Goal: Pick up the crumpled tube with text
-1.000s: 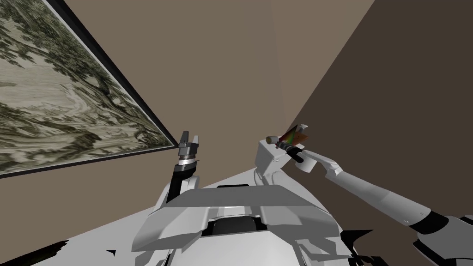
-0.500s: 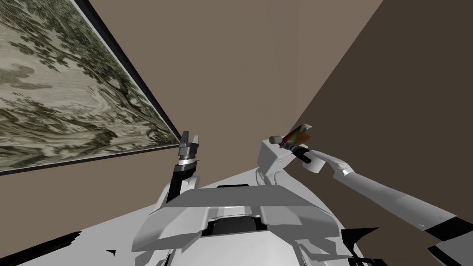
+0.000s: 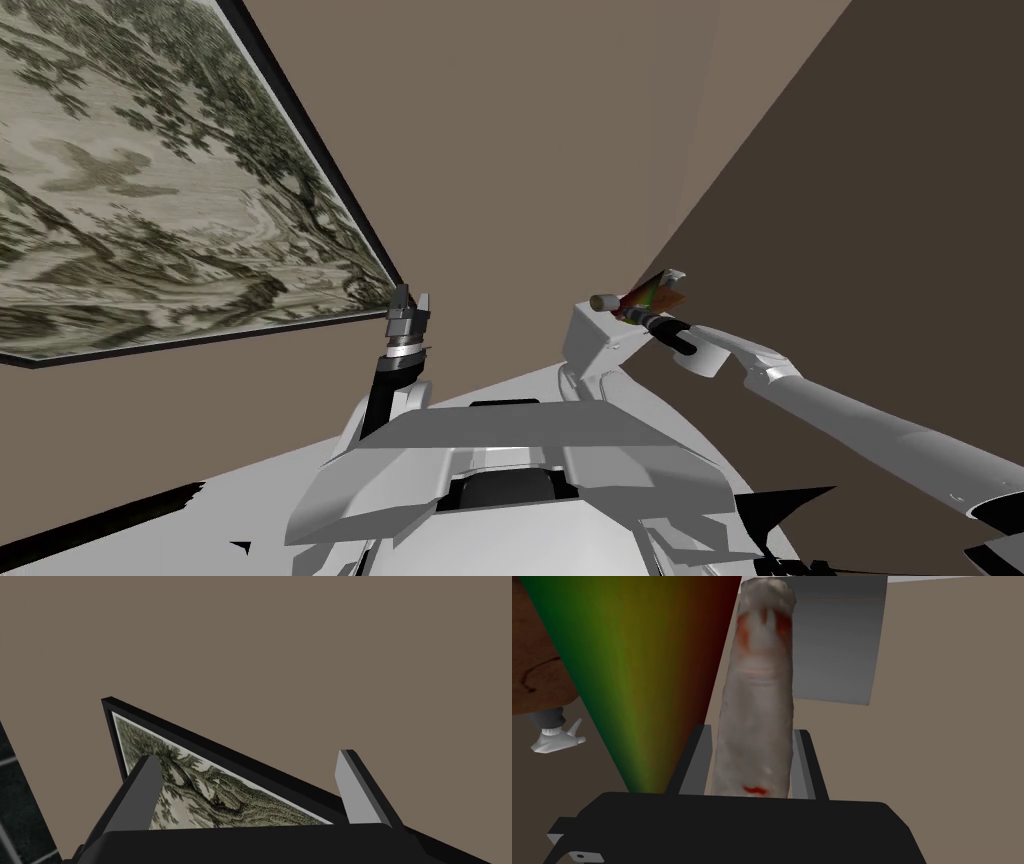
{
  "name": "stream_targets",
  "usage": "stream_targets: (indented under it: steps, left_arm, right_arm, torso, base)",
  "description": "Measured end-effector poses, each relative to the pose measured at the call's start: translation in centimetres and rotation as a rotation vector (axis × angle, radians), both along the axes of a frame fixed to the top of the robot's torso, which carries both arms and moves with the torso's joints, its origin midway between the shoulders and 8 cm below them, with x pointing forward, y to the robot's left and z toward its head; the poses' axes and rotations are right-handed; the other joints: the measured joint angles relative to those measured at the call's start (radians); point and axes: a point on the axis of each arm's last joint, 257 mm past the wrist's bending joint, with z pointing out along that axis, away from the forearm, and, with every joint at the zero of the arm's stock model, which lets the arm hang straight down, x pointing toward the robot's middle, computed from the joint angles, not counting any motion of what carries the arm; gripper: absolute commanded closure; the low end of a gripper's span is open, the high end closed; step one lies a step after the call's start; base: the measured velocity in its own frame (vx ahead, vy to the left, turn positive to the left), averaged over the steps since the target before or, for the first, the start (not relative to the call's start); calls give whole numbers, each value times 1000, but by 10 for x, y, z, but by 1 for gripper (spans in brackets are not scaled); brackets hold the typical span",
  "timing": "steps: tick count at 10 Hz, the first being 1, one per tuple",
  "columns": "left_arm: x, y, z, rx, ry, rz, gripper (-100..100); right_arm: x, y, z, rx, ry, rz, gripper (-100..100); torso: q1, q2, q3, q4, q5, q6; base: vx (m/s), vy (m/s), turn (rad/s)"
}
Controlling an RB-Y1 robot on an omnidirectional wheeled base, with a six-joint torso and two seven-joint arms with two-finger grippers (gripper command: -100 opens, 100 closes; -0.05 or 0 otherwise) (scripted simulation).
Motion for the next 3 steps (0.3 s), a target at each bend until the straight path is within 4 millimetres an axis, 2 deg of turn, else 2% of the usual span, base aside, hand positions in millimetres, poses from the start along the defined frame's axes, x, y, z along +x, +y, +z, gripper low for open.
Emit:
stream_targets:
  steps: [2,3]
  left_arm:
    - [0,0,0,0,0,0,0]
    - [0,0,0,0,0,0,0]
  right_arm:
    - [-2,-12,3,8,-3,1,100]
    - [-2,-11,3,10,-3,5,0]
  torso:
    - [-2,-1,0,0,-1,0]
    - [-5,-2,-1,0,-1,0]
  base:
    - [-10,29,-14]
    - [0,0,0]
